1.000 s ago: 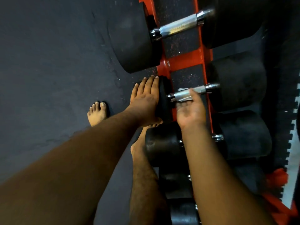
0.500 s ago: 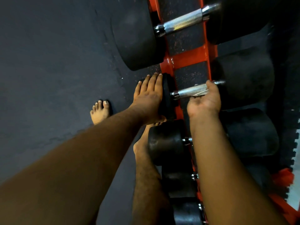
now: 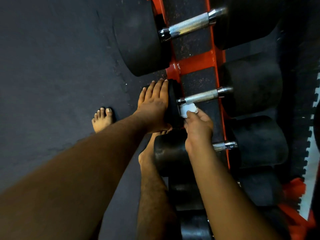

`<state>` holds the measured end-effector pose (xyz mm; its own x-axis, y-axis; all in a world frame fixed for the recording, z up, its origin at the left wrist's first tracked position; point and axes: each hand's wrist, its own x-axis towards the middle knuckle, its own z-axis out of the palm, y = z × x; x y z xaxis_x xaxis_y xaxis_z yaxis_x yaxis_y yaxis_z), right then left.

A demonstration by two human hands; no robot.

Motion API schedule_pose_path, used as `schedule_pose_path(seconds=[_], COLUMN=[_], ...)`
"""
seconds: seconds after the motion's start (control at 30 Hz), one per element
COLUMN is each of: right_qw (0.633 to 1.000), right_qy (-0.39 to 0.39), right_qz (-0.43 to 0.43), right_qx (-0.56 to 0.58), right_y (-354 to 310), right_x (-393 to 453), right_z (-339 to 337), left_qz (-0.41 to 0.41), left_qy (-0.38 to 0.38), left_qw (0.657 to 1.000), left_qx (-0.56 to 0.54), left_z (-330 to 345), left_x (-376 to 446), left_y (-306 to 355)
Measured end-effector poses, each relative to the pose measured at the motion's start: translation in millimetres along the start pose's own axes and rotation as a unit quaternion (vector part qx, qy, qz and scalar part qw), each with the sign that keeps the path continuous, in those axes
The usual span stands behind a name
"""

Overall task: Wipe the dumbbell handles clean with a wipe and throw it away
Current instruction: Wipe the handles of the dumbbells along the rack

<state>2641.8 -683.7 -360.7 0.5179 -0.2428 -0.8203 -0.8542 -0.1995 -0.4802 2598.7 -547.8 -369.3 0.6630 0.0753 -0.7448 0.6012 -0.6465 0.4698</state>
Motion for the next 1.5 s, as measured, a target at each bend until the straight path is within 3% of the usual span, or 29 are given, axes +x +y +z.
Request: schedule_pose_path(seconds=[0.07, 0.17, 0.2, 0.3, 0.37, 0.4, 0.5, 0.53, 0.63, 0.7, 0.8, 1.0, 1.13, 1.33, 1.5], right_qw=[0.977, 0.829, 0.767, 0.562, 0.497, 0.489, 0.509, 0.502, 0.437, 0.431, 0.462, 0.368, 0.368, 0.341, 0.340], right_qy=[-0.005, -0.020, -0.045, -0.125, -0.131, -0.109, -0.020, -0.030, -0.131, -0.111, -0.035, -0.110, -0.086, -0.121, -0.101], right_qz=[-0.150, -0.410, -0.448, -0.456, -0.474, -0.480, -0.468, -0.470, -0.503, -0.514, -0.487, -0.499, -0.493, -0.478, -0.463], right_qx=[-0.154, -0.381, -0.458, -0.678, -0.715, -0.720, -0.722, -0.725, -0.734, -0.733, -0.740, -0.777, -0.783, -0.800, -0.812], right_y=[-4, -19, -23, -18, -14, -14, -8, -3, -2, -17, -25, -9, -13, -9, -27], right_x=[-10, 0, 11, 35, 44, 46, 43, 41, 40, 51, 58, 49, 55, 38, 54], right_z=[-7, -9, -8, -8, -24, -32, -47, -46, -37, -34, -44, -38, -7, -49, -3], left_qz=[-0.003, -0.002, -0.002, -0.004, -0.002, -0.001, -0.002, -0.002, -0.003, -0.004, -0.002, -0.004, -0.006, -0.005, -0.011], left_qy=[-0.005, -0.008, -0.009, -0.014, -0.012, -0.010, -0.009, -0.010, -0.015, -0.012, -0.008, 0.002, 0.000, 0.010, 0.015], left_qw=[1.000, 1.000, 1.000, 1.000, 1.000, 1.000, 1.000, 1.000, 1.000, 1.000, 1.000, 1.000, 1.000, 1.000, 1.000], left_qx=[-0.005, -0.007, -0.007, -0.010, -0.010, -0.010, -0.004, -0.003, -0.005, -0.003, -0.005, 0.005, 0.003, 0.005, 0.013], left_z=[-1, -2, -2, -4, -4, -4, -3, -3, -4, -4, -4, -1, -3, 1, 0], left_x=[-1, -1, -1, -2, -4, -4, -3, -3, -3, -3, -2, -3, -3, -3, -4], left_y=[1, 1, 2, 3, 3, 3, 2, 2, 3, 3, 3, 4, 5, 3, 4])
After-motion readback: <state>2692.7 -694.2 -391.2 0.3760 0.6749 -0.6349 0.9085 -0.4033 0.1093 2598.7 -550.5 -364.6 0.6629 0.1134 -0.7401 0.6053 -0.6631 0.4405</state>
